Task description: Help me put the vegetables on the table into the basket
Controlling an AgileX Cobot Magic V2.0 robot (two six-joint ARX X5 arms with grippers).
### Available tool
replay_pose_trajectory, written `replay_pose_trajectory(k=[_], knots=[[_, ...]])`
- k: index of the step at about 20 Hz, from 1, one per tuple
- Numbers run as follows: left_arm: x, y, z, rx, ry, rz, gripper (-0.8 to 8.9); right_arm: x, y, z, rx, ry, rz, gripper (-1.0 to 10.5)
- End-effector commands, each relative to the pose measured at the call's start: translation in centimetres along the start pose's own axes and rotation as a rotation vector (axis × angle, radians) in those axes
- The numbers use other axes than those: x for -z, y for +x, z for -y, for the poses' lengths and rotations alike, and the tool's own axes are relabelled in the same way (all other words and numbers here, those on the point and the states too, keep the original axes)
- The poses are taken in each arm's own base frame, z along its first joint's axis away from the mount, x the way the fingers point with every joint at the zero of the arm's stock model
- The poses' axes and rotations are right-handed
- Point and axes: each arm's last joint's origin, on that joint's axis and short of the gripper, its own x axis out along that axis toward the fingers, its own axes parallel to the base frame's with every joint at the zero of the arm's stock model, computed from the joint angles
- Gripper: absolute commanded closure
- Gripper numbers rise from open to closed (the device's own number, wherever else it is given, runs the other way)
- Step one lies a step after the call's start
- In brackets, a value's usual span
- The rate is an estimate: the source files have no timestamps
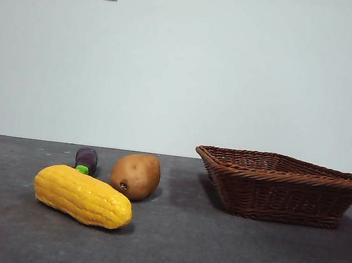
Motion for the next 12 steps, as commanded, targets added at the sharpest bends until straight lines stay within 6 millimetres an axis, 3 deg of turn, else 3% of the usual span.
replay_pose_trajectory(k=[1,12], knots=[[0.31,0.10,-0.06,-0.004,-0.006,-0.008,8.17,0.25,0.08,0.01,0.000,0.010,-0.004,9.5],[0.29,0.10,-0.05,-0.003,-0.006,-0.005,8.17,0.25,0.08,0.00,-0.004,0.023,-0.005,9.5]])
